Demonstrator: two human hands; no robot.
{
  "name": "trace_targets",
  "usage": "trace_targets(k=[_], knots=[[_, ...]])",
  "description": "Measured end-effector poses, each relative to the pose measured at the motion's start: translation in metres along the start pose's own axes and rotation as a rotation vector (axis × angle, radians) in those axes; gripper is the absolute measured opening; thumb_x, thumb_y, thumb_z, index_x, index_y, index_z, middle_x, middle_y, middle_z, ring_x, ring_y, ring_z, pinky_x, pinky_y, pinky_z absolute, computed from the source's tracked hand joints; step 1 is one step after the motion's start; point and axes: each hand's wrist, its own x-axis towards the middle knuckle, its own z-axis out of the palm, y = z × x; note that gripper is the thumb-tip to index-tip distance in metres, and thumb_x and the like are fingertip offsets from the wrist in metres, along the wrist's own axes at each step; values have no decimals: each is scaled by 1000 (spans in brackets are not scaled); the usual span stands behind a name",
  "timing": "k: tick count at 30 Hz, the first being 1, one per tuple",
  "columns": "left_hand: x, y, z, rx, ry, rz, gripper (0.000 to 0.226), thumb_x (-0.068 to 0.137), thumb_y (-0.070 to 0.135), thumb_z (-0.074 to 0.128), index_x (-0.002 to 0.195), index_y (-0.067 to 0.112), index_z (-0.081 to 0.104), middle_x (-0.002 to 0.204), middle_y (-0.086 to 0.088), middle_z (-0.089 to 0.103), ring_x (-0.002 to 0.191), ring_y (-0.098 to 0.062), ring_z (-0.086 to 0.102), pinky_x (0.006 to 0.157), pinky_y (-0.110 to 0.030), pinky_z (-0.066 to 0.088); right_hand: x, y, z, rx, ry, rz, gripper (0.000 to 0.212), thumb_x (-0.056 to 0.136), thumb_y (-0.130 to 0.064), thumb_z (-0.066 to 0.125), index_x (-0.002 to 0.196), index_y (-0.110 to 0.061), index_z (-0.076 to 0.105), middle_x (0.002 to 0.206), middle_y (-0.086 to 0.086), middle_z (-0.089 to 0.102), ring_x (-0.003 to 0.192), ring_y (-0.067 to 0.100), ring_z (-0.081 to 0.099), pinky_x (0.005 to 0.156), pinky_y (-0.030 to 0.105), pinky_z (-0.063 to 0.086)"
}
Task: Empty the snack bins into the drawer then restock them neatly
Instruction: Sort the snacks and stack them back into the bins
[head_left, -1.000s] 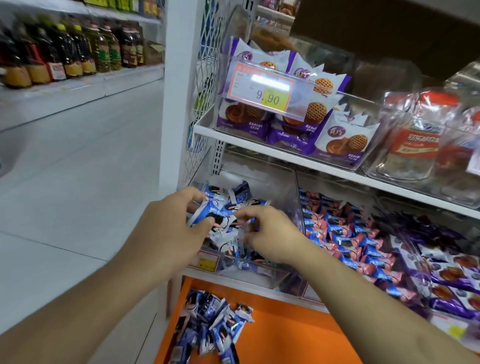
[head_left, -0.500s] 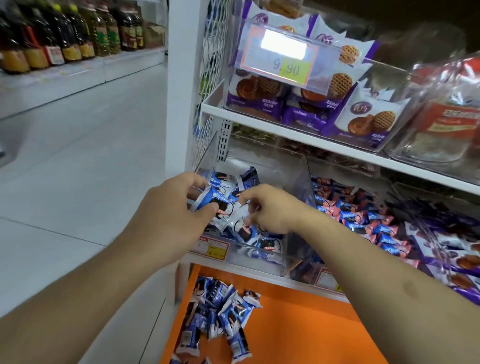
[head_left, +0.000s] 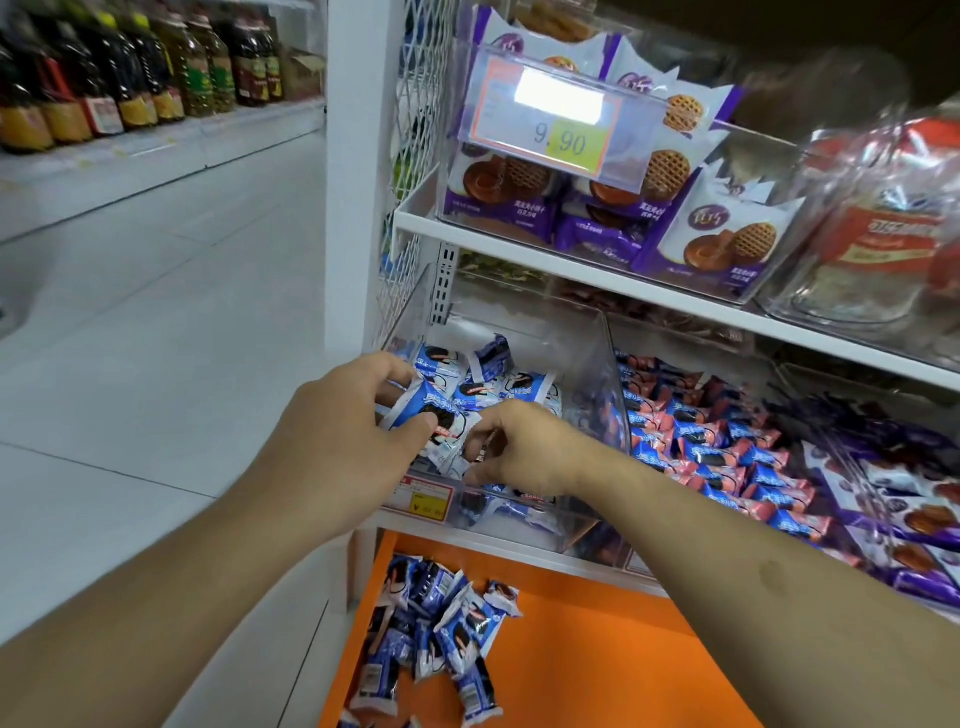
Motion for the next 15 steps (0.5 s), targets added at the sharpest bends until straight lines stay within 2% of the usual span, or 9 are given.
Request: trace_targets(k=[2, 4, 6, 7, 8, 11, 13, 15], knots=[[0, 0, 1, 5, 4, 9, 36, 93, 37, 74, 127, 35, 61, 109, 19, 61, 83, 6, 56, 65, -11, 38, 3, -3, 2, -49, -14, -3, 42, 86, -15, 86, 67, -41, 59, 70, -18, 63, 61, -10, 57, 56, 5, 38], [1, 0, 1, 4, 5, 9, 35, 93, 36, 74, 126, 36, 61, 109, 19, 63, 84, 9, 55, 65, -11, 38, 5, -5, 3, -97, -18, -25, 38, 86, -14, 85, 66, -40, 64, 68, -20, 64, 61, -10, 57, 57, 6, 39], [2, -1, 1, 2, 0, 1, 35, 93, 36, 74, 126, 36, 61, 108, 19, 64, 86, 10, 56, 65, -12, 40, 5, -8, 6, -151, -60, -59, 25, 87, -9, 80, 87, -34, 81, 76, -18, 73, 63, -10, 58, 59, 3, 41], [2, -2, 1, 3, -1, 1, 36, 93, 36, 74, 126, 36, 61, 109, 19, 65, 86, 10, 56, 65, -13, 41, 5, -8, 7, -181, -70, -71, 27, 88, -6, 76, 99, -29, 84, 85, -15, 77, 66, -8, 60, 62, 2, 43], [2, -2, 1, 4, -4, 2, 36, 93, 37, 74, 126, 36, 61, 109, 19, 65, 86, 9, 56, 65, -13, 42, 4, -8, 7, -195, -63, -77, 28, 88, -4, 73, 103, -25, 83, 90, -12, 79, 71, -6, 64, 66, 3, 46], [2, -2, 2, 8, -8, 2, 37, 93, 37, 74, 127, 36, 61, 107, 21, 61, 83, 8, 55, 65, -12, 40, 4, -2, 0, -69, -10, 1, 24, 88, 4, 68, 85, -20, 74, 84, -4, 80, 75, -3, 72, 69, 18, 54], [2, -2, 2, 3, -11, 2, 37, 93, 38, 74, 128, 36, 61, 106, 22, 60, 81, 9, 54, 64, -11, 37, 4, 5, -3, -22, 18, 43, 31, 89, 6, 69, 79, -23, 73, 79, -4, 79, 73, -3, 73, 68, 18, 55], [2, -2, 2, 3, -16, 3, 36, 94, 38, 73, 128, 37, 60, 103, 24, 58, 80, 10, 54, 63, -10, 36, 3, 9, -5, -42, -35, 54, 32, 88, 6, 71, 84, -24, 80, 77, -9, 79, 72, -5, 73, 68, 16, 53]])
